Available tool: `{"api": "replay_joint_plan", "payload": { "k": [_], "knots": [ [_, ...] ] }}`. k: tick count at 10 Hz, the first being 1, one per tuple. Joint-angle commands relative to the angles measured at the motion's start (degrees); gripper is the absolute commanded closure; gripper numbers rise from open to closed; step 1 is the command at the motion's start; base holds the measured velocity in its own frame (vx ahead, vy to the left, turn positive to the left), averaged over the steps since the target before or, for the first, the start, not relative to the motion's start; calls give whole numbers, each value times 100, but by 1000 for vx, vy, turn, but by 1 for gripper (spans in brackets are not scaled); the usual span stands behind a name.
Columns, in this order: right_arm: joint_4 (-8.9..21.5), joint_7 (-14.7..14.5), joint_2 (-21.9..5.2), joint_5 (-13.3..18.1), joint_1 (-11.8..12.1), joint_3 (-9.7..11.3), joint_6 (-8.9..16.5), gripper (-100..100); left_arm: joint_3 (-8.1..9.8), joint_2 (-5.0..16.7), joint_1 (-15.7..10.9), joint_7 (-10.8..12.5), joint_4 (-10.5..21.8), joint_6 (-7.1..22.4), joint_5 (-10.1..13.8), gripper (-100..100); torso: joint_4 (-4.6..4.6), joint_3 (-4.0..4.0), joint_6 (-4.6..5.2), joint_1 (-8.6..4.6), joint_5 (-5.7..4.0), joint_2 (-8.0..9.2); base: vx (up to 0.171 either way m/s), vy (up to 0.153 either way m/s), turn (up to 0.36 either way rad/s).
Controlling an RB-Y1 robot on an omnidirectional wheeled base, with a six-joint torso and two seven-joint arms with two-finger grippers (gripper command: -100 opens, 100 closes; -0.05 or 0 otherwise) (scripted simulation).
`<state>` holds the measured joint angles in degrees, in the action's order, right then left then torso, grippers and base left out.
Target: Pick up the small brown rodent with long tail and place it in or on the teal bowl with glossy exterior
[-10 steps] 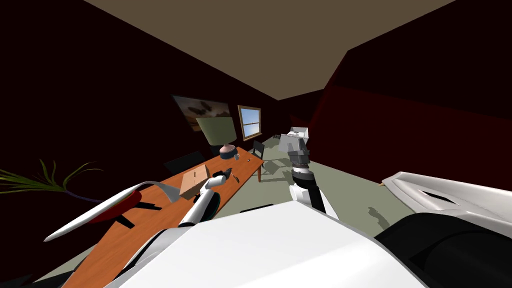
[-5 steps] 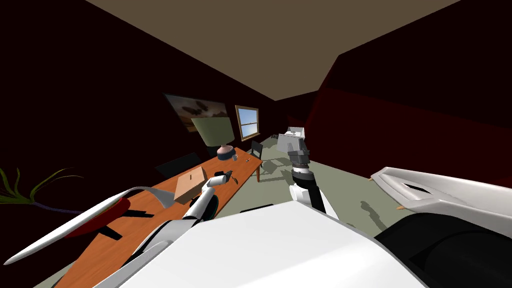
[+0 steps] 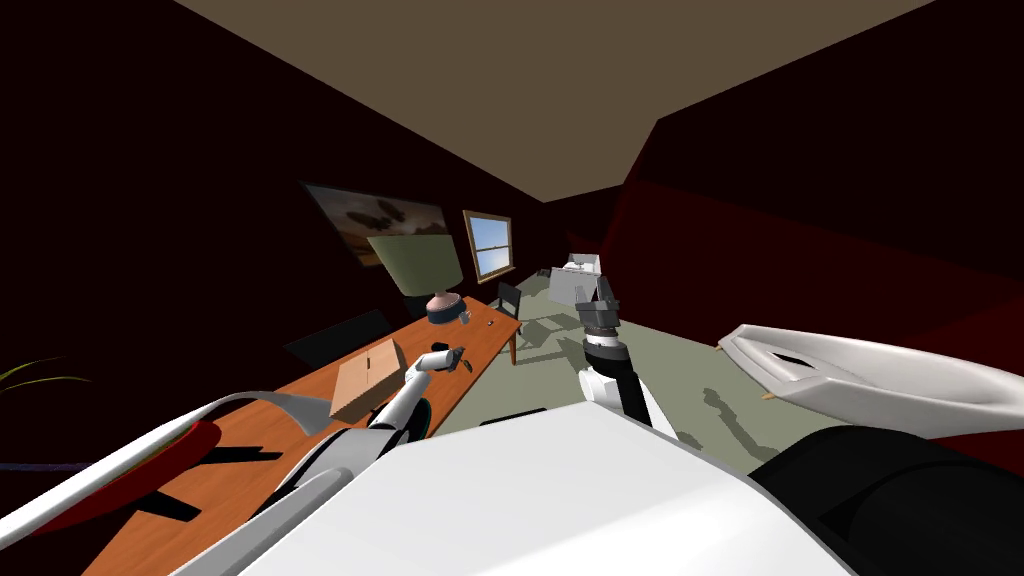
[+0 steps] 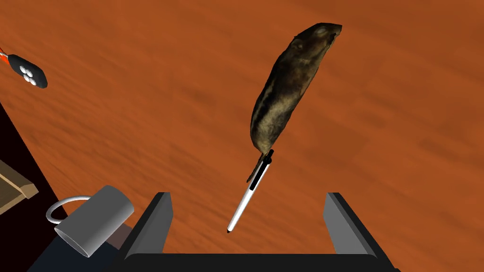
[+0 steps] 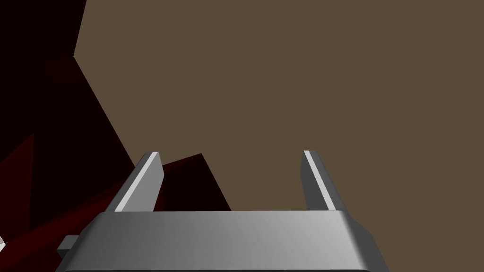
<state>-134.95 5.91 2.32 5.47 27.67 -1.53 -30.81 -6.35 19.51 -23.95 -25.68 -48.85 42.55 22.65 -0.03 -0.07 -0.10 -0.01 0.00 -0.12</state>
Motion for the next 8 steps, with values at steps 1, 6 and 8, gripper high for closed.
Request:
{"api": "replay_joint_plan", "payload": {
  "k": [1, 6, 8],
  "knots": [
    [0, 0, 0, 0, 0, 0, 0, 0, -85, 31, -155, -113, 286, 104, 84, -100, 0, 0, 0, 0, 0, 0, 9, -4, -95],
    [0, 0, 0, 0, 0, 0, 0, 0, -298, 105, -450, -229, 1001, 540, 180, -100, -1, -2, 0, -3, -1, -4, 19, -4, -100],
    [0, 0, 0, 0, 0, 0, 0, 0, -355, 126, -525, -257, 1155, 649, 204, -100, 0, -2, 1, -3, -1, -3, 18, -5, -79]
  ]
}}
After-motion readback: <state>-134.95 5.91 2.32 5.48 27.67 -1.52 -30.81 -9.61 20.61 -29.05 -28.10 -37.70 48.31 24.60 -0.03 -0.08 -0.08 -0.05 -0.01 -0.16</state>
